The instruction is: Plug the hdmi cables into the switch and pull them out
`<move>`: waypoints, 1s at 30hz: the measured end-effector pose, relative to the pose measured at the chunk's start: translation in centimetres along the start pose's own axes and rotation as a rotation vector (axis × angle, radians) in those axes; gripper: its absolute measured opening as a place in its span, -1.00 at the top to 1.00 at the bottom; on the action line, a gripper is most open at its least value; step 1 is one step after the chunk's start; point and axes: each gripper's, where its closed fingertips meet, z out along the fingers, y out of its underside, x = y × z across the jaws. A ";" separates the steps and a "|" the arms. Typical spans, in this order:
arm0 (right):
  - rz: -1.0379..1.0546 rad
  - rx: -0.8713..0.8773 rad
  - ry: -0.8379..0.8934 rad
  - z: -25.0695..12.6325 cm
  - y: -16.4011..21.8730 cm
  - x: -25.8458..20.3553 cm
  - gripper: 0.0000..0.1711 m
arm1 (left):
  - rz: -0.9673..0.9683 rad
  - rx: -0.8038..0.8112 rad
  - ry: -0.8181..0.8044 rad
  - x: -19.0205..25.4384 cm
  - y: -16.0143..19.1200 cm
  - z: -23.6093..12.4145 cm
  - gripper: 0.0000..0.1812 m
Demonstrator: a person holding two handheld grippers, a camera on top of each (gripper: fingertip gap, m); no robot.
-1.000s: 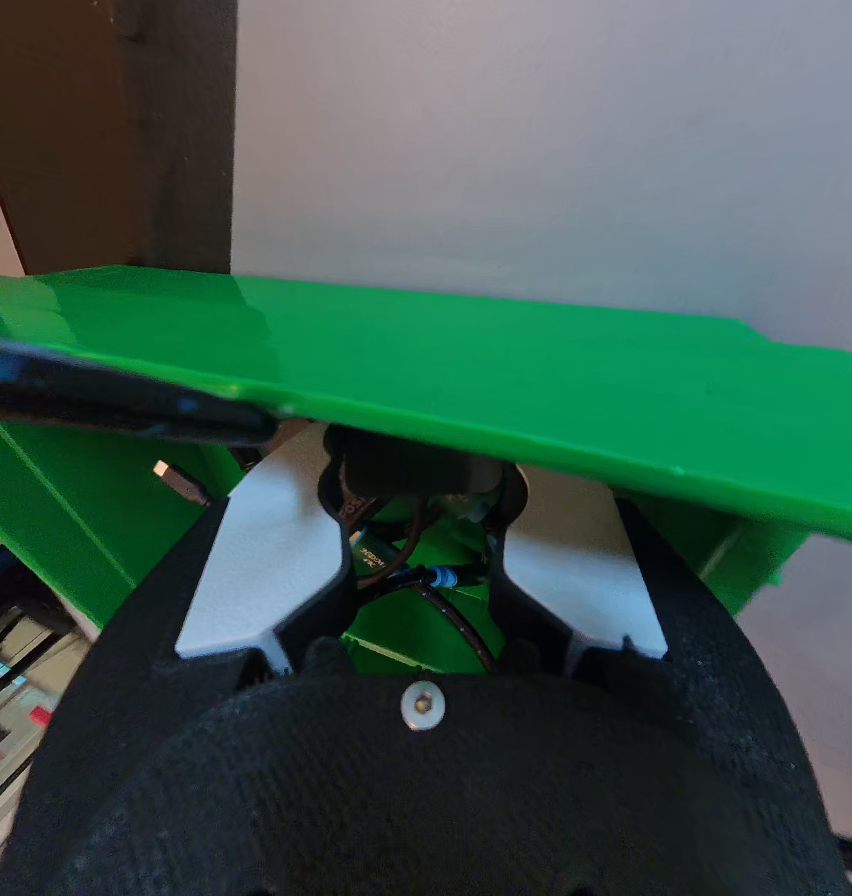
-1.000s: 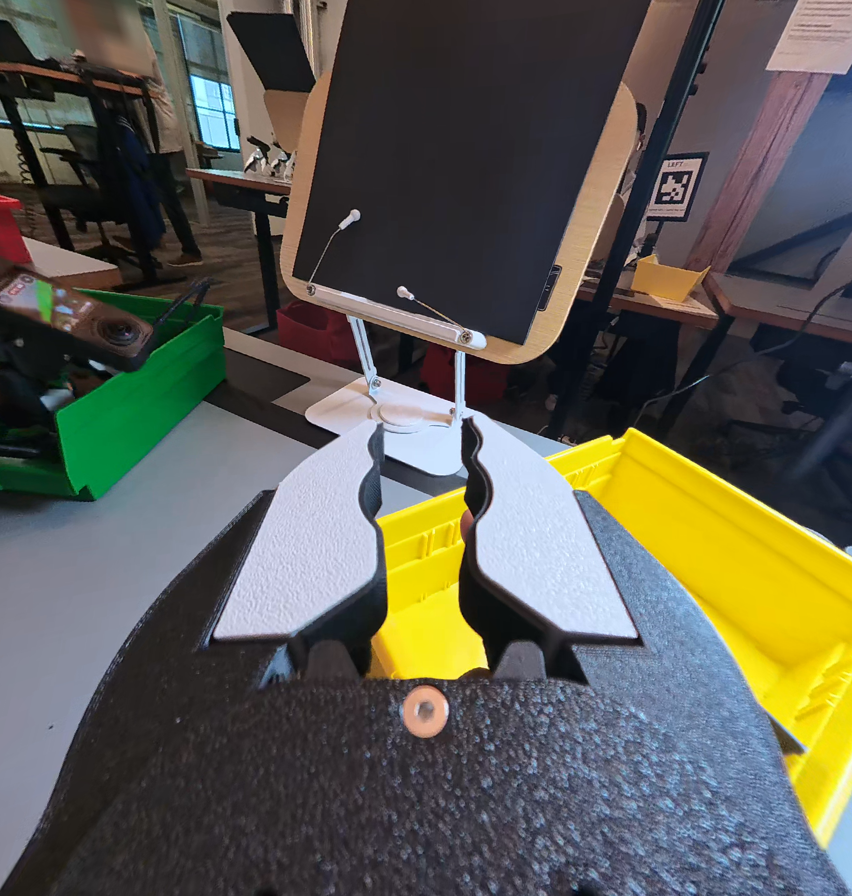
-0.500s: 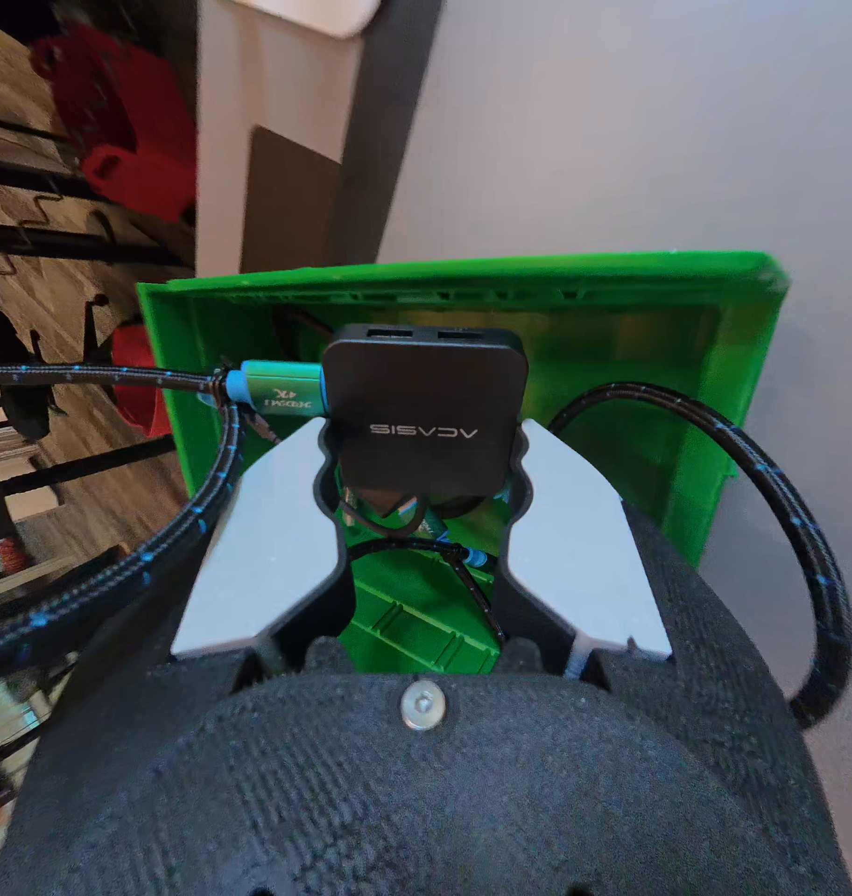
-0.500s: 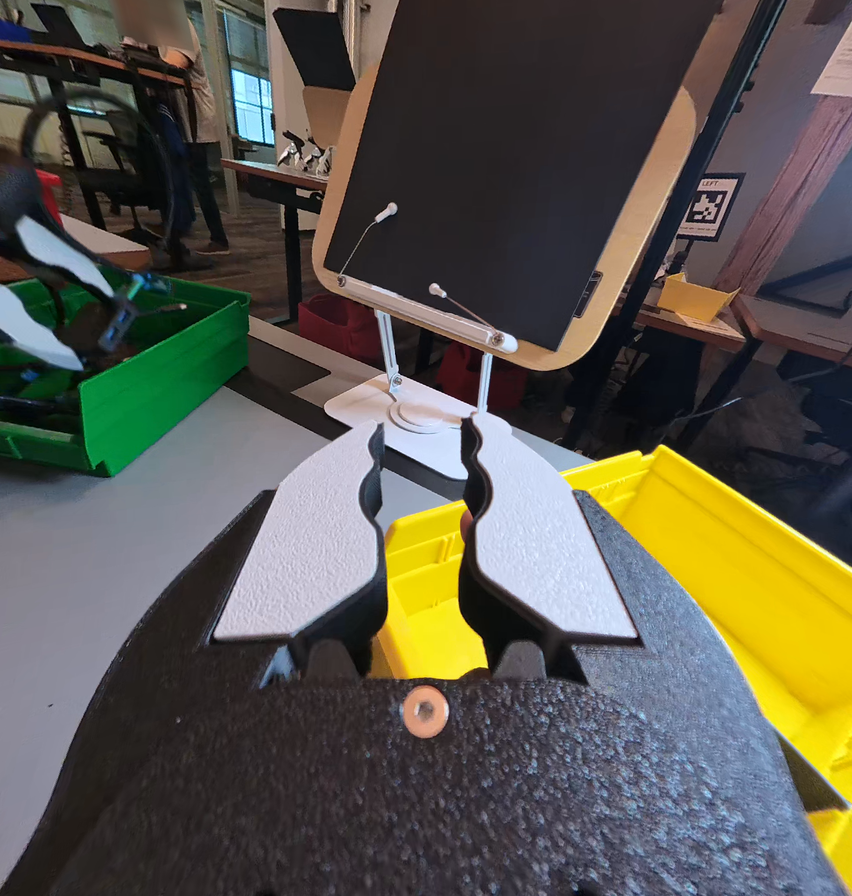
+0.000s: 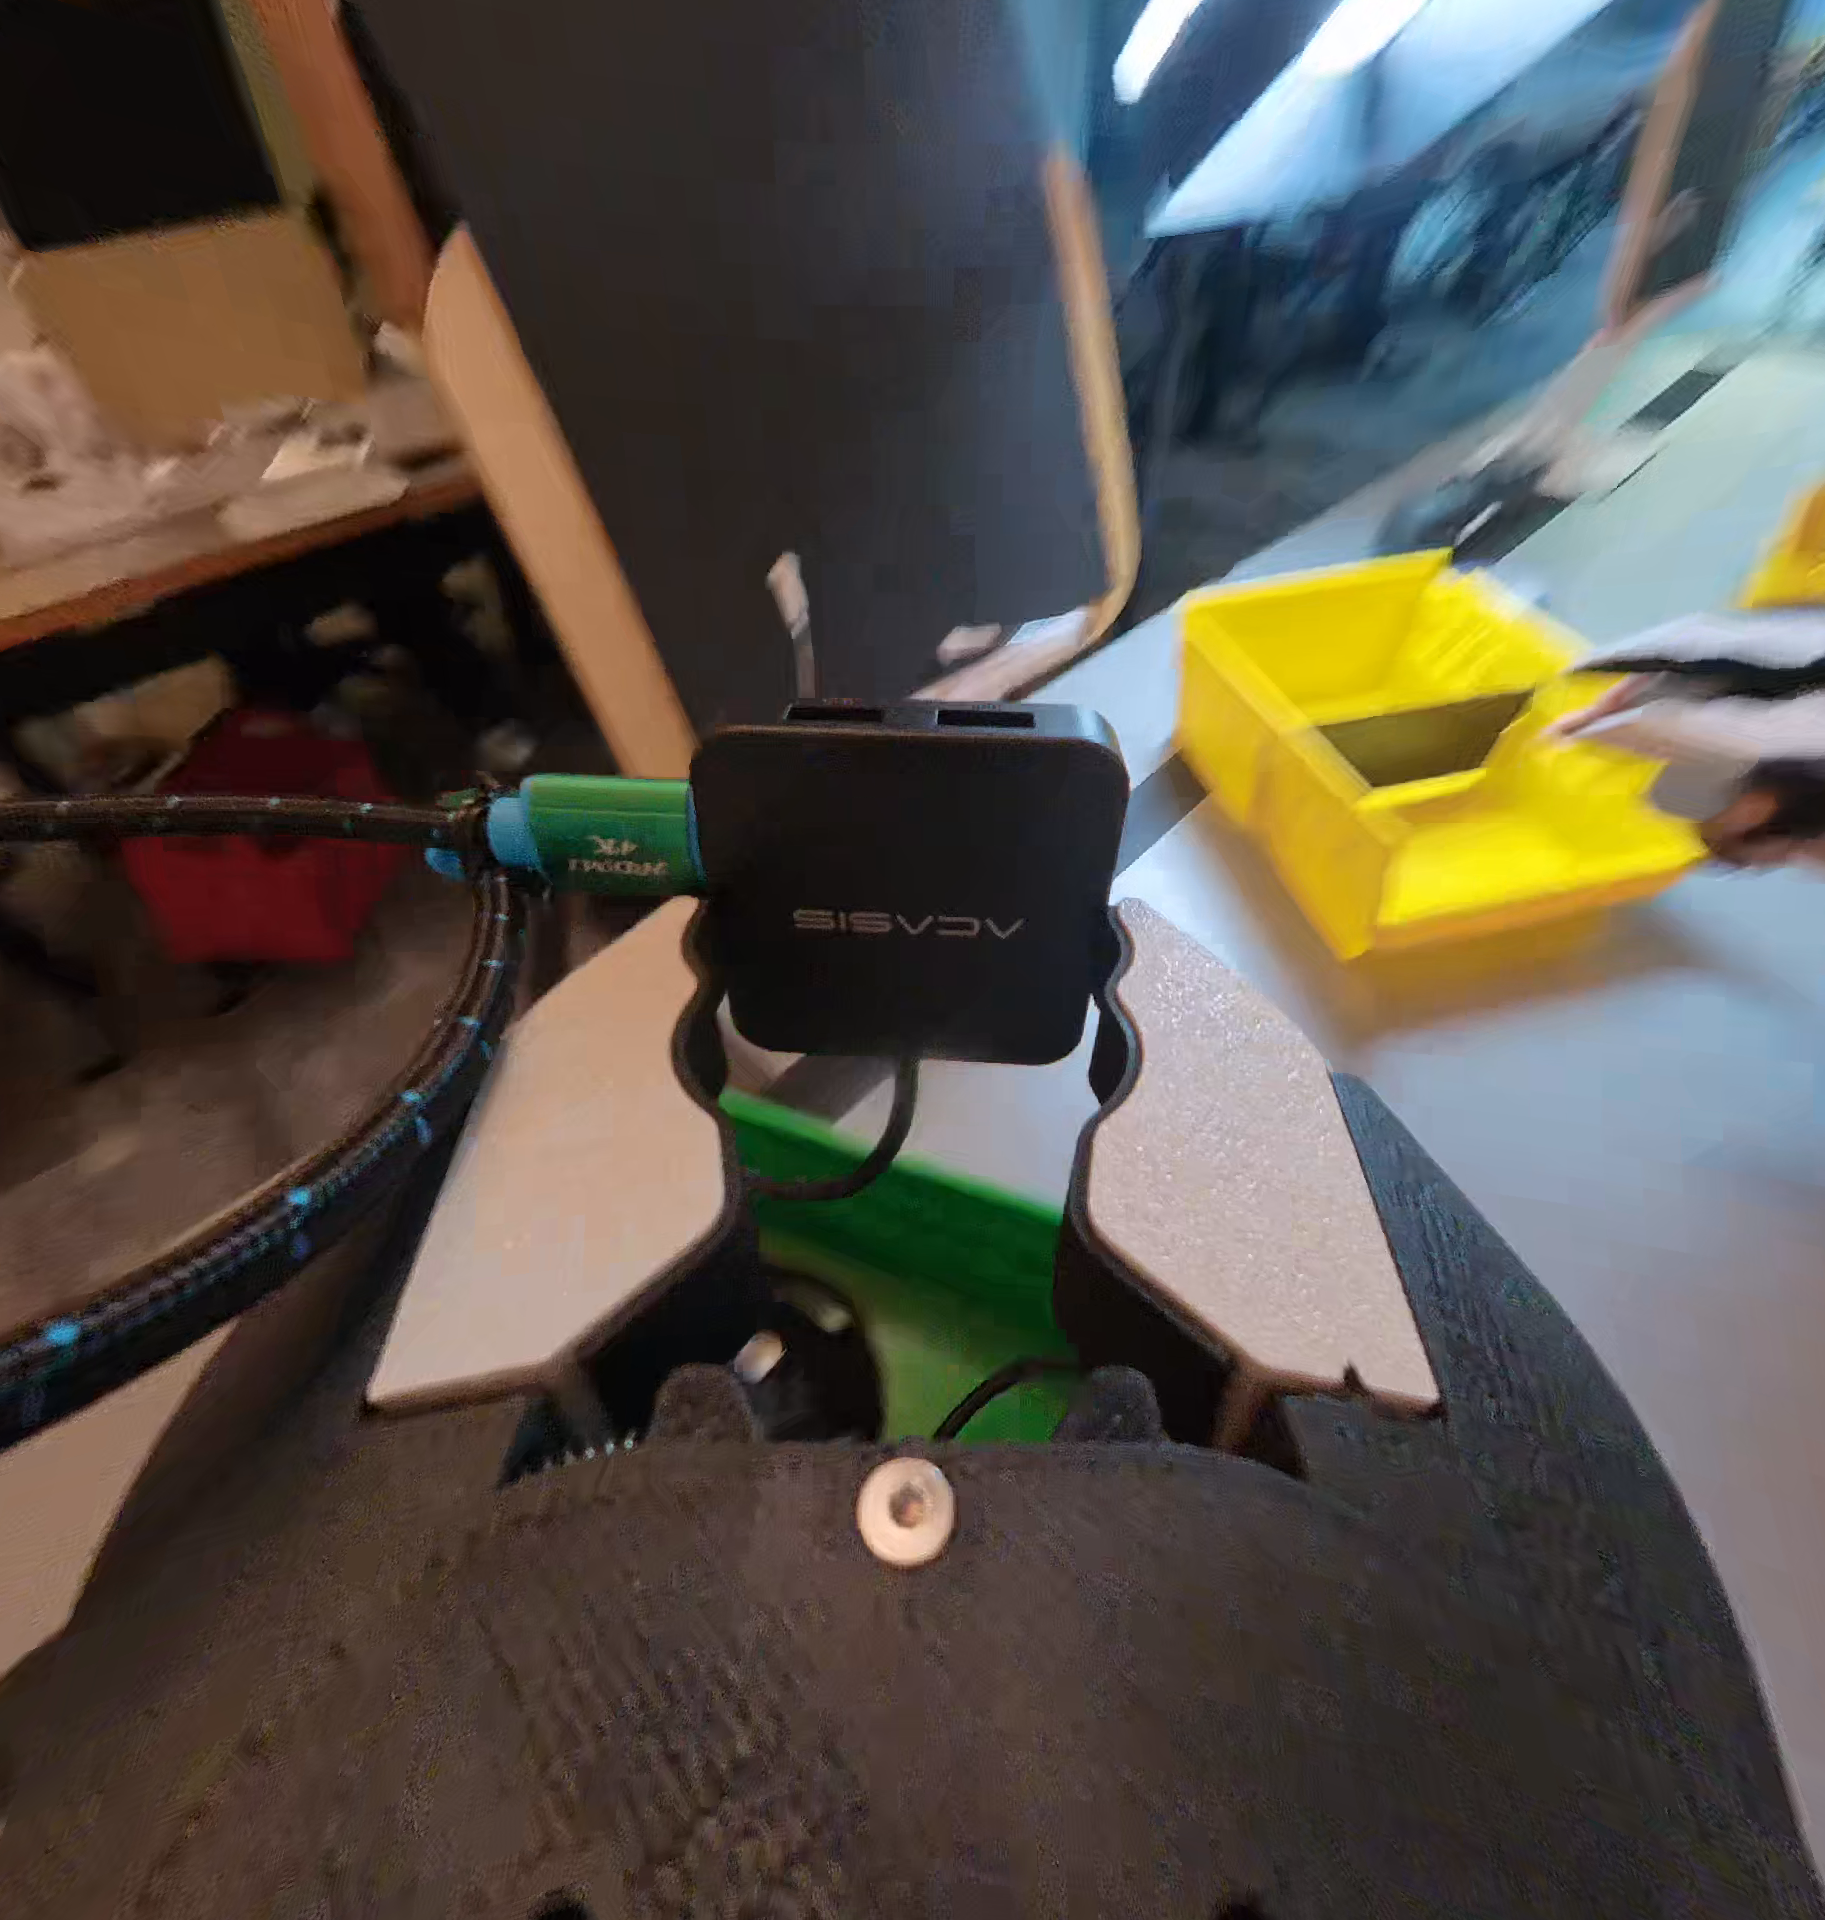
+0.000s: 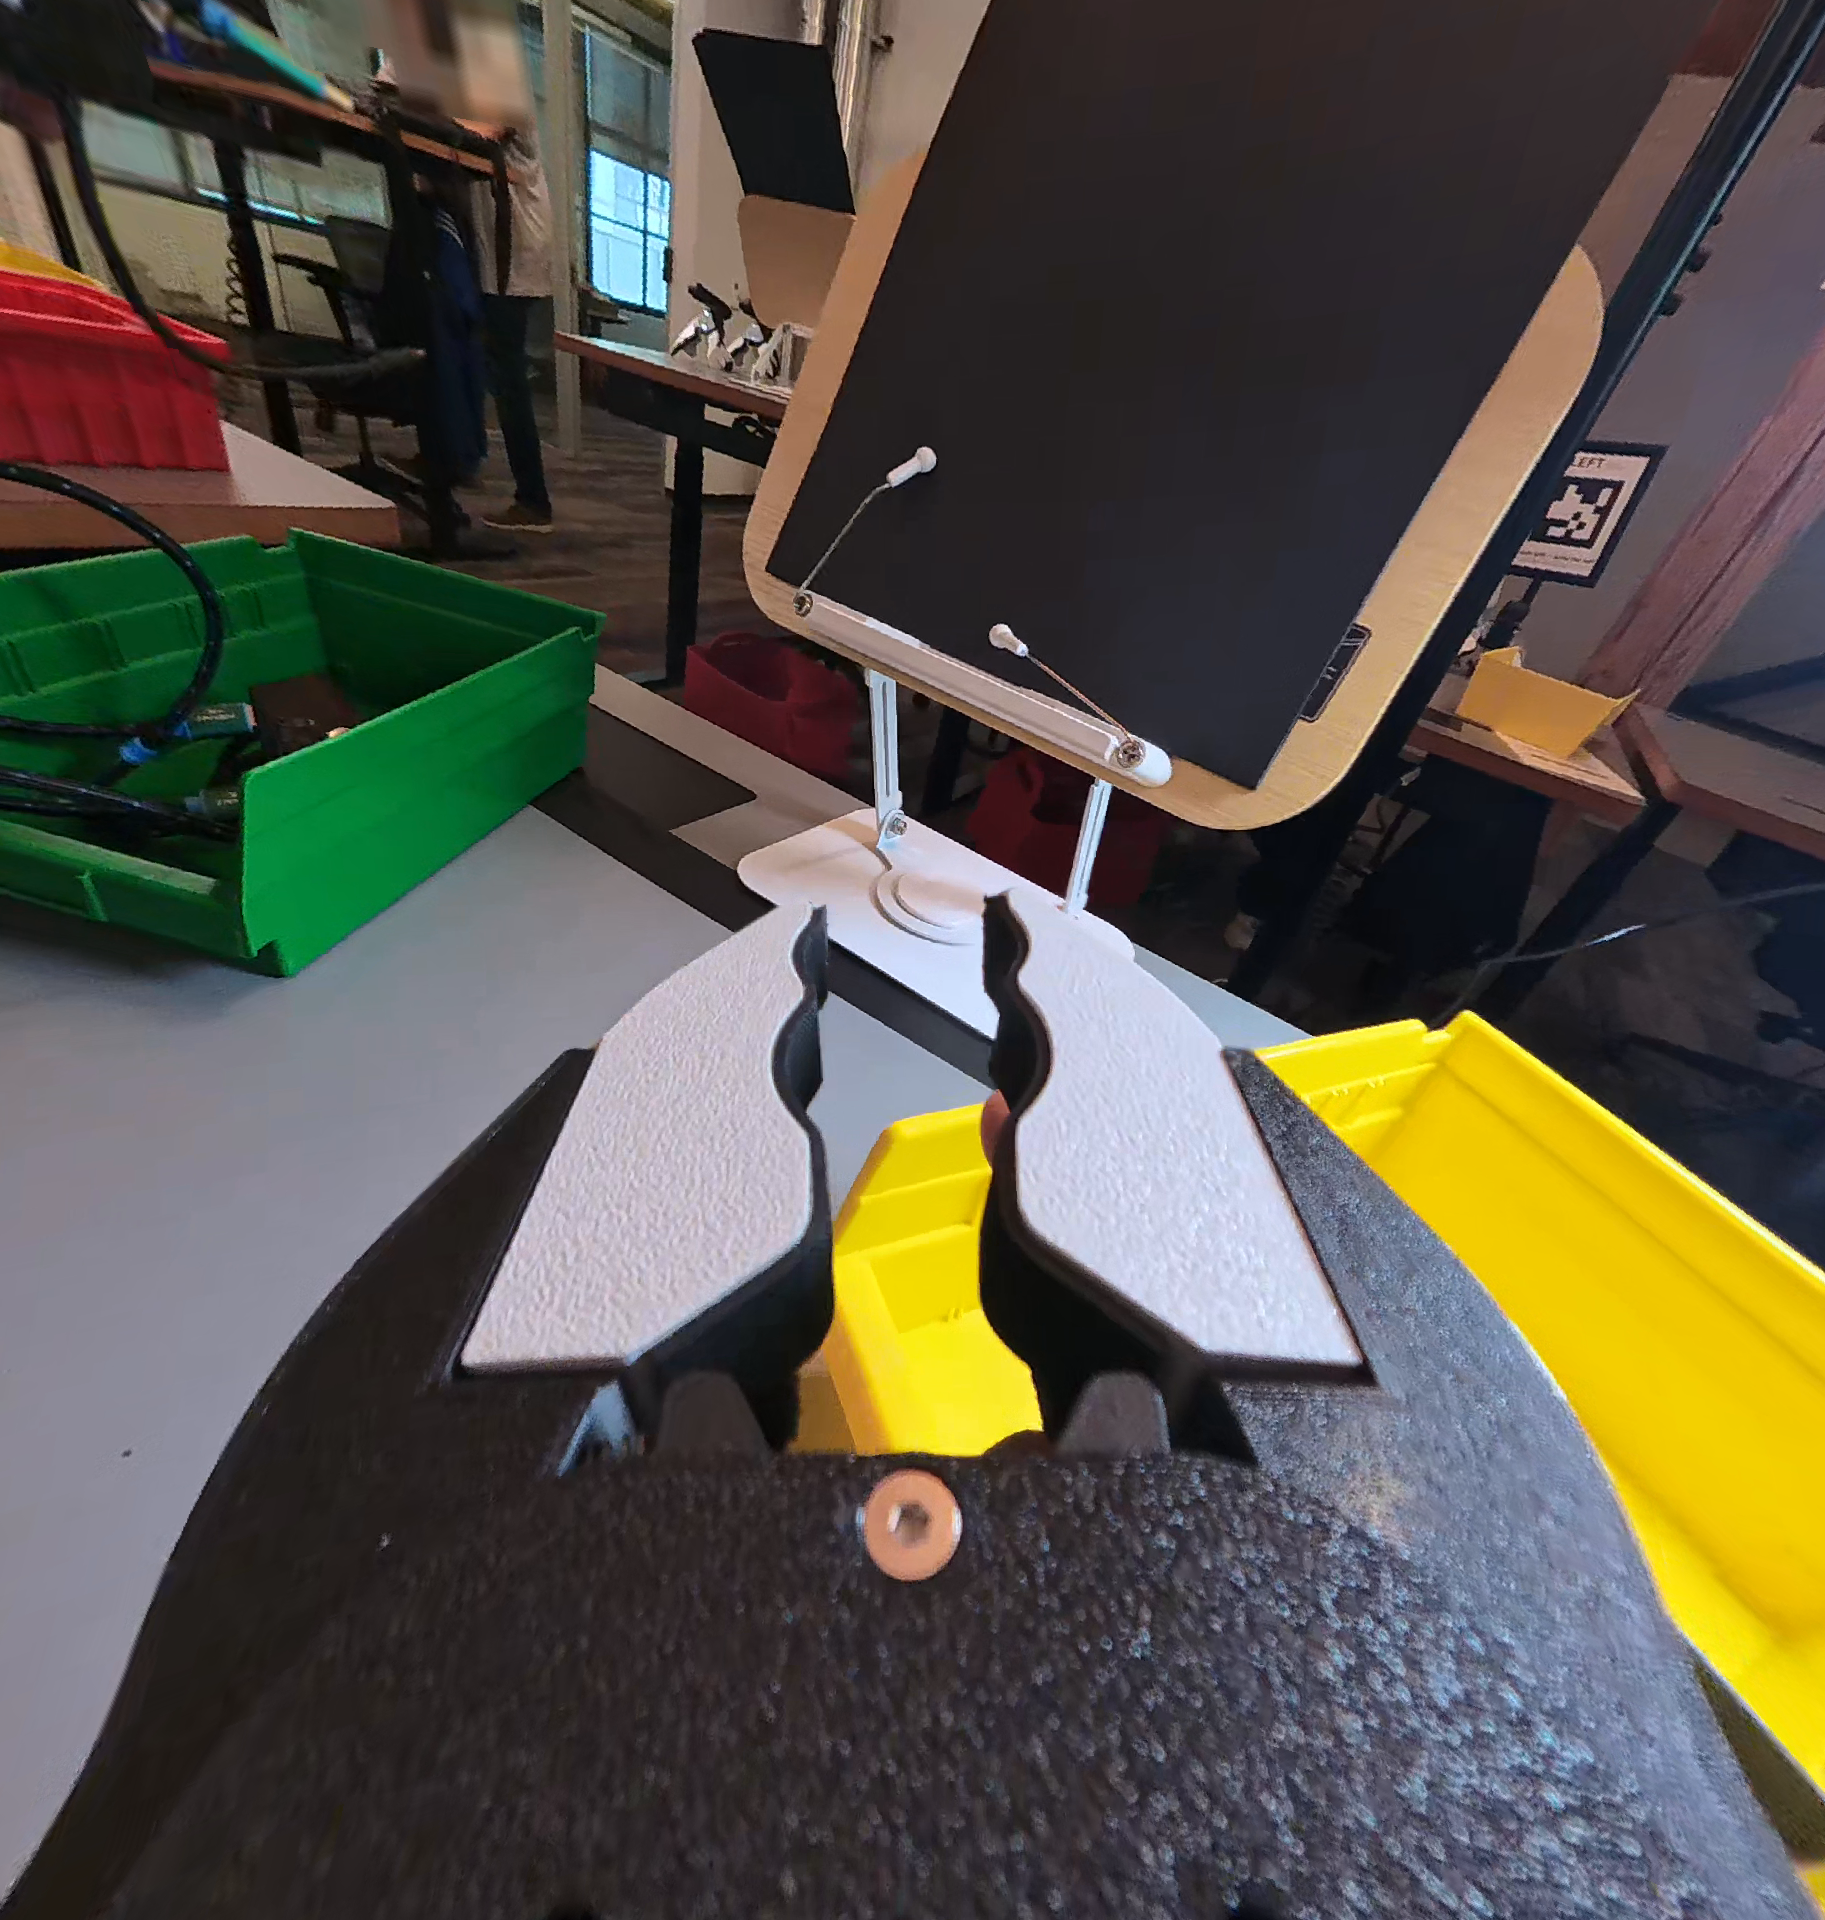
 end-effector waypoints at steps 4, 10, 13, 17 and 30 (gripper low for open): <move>0.033 0.076 -0.095 0.2 -1.6 -2.1 0.67 | -0.049 0.192 0.298 8.8 -2.7 -0.2 0.23; 0.095 0.209 -0.445 -1.7 -3.9 -8.5 0.71 | -0.119 0.335 0.837 22.5 1.7 2.3 0.23; 0.090 0.235 -0.528 -2.4 -4.6 -10.4 0.71 | -0.158 0.385 1.010 24.7 3.2 3.8 0.24; -0.057 0.178 -0.555 -2.6 -5.0 -12.9 0.66 | 0.007 0.201 0.893 26.1 7.1 7.5 0.24; 0.374 -0.069 -0.761 -2.0 -3.3 -14.8 0.23 | 0.553 0.127 0.439 24.5 7.8 8.4 0.24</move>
